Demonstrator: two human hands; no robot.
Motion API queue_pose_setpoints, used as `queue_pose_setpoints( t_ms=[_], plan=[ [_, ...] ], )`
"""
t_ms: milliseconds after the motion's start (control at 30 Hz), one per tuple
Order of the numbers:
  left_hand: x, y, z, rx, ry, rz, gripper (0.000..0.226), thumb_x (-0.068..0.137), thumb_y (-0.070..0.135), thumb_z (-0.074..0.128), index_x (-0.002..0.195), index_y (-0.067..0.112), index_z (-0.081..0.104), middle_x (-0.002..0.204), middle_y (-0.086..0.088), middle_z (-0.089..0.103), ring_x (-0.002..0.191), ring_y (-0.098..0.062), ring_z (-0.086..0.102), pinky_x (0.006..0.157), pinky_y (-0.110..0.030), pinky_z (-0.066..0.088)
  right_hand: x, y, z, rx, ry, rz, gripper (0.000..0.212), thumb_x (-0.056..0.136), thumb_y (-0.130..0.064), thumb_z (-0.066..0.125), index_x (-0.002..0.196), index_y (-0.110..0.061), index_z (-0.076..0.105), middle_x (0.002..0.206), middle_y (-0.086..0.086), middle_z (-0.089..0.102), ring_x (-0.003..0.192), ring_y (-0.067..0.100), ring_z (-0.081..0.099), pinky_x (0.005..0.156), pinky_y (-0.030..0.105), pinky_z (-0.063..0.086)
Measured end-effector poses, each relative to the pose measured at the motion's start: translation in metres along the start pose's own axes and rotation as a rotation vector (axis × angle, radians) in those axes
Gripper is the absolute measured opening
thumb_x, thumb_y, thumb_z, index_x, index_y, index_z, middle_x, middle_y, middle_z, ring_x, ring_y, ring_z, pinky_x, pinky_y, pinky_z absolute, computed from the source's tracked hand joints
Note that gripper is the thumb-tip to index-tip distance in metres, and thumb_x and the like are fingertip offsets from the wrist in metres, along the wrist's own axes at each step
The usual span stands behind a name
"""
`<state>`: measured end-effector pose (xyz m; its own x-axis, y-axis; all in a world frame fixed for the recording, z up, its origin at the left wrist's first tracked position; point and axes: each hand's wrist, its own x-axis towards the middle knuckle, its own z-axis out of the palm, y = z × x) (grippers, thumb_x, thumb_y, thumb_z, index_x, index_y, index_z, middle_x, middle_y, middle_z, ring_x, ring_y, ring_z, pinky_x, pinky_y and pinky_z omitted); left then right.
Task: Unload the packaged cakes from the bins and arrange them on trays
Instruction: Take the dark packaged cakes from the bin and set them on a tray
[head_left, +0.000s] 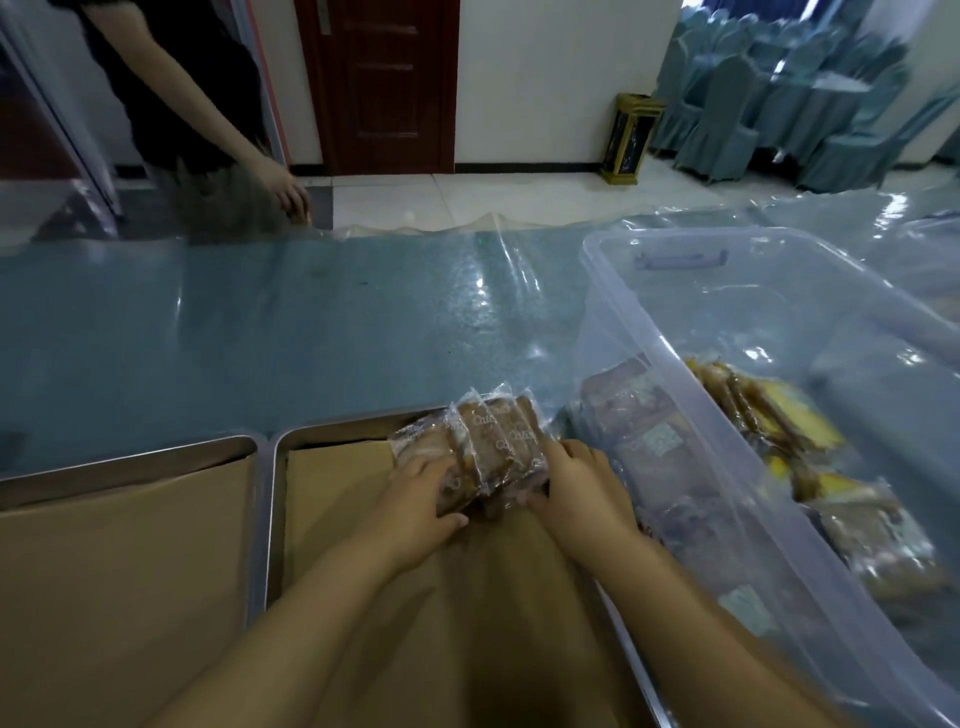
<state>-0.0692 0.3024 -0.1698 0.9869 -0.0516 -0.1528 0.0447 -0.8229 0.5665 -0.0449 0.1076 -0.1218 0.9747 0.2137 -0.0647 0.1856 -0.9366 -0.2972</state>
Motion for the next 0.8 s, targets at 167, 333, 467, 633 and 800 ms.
queue_pose_setpoints(
  t_ms=[167, 333, 467, 633, 800],
  plan=[
    [-0.051, 0.021, -0.025, 0.054, 0.077, 0.096, 0.046, 0.083, 0.047, 0.062, 0.126, 0.039, 0.048, 0.127, 0.015, 0.049, 0.106, -0.007, 0.047, 0.075, -0.021, 0.036, -0.054, -0.022, -0.042, -0.050, -0.014, -0.185, 0.047, 0.086, -0.042, 0.058, 0.129, -0.027, 0.048, 0.129, -0.003, 0.053, 0.113, 0.022, 0.051, 0.089, 0.035, 0.046],
    [-0.096, 0.055, -0.058, 0.016, 0.162, 0.251, 0.028, 0.082, 0.046, 0.063, 0.109, 0.043, 0.056, 0.105, 0.020, 0.058, 0.091, 0.001, 0.054, 0.079, -0.026, 0.048, -0.109, -0.031, -0.100, -0.022, 0.007, -0.347, 0.045, 0.086, -0.043, 0.059, 0.128, -0.032, 0.048, 0.124, -0.007, 0.057, 0.108, 0.016, 0.054, 0.084, 0.031, 0.047],
    [-0.122, 0.103, -0.084, -0.042, 0.232, 0.416, 0.019, 0.080, 0.041, 0.066, 0.098, 0.040, 0.062, 0.090, 0.023, 0.062, 0.084, 0.005, 0.058, 0.074, -0.028, 0.052, -0.144, -0.019, -0.152, -0.024, 0.078, -0.409, 0.042, 0.086, -0.047, 0.057, 0.125, -0.034, 0.050, 0.119, -0.011, 0.059, 0.101, 0.008, 0.054, 0.080, 0.022, 0.044],
    [-0.136, 0.176, -0.104, -0.110, 0.244, 0.625, 0.028, 0.075, 0.057, 0.055, 0.095, 0.041, 0.064, 0.085, 0.025, 0.065, 0.081, 0.007, 0.061, 0.069, -0.017, 0.051, -0.167, 0.026, -0.207, 0.049, 0.206, -0.360, 0.040, 0.078, -0.041, 0.066, 0.116, -0.028, 0.061, 0.100, -0.013, 0.064, 0.085, 0.001, 0.056, 0.075, 0.016, 0.046],
    [-0.114, 0.247, -0.090, -0.032, 0.209, 0.740, 0.030, 0.078, 0.056, 0.055, 0.097, 0.035, 0.065, 0.087, 0.023, 0.066, 0.082, 0.007, 0.060, 0.068, -0.016, 0.052, -0.154, 0.106, -0.239, 0.019, 0.224, -0.243, 0.037, 0.076, -0.045, 0.068, 0.111, -0.033, 0.061, 0.095, -0.018, 0.064, 0.086, 0.001, 0.059, 0.076, 0.027, 0.051]
  ],
)
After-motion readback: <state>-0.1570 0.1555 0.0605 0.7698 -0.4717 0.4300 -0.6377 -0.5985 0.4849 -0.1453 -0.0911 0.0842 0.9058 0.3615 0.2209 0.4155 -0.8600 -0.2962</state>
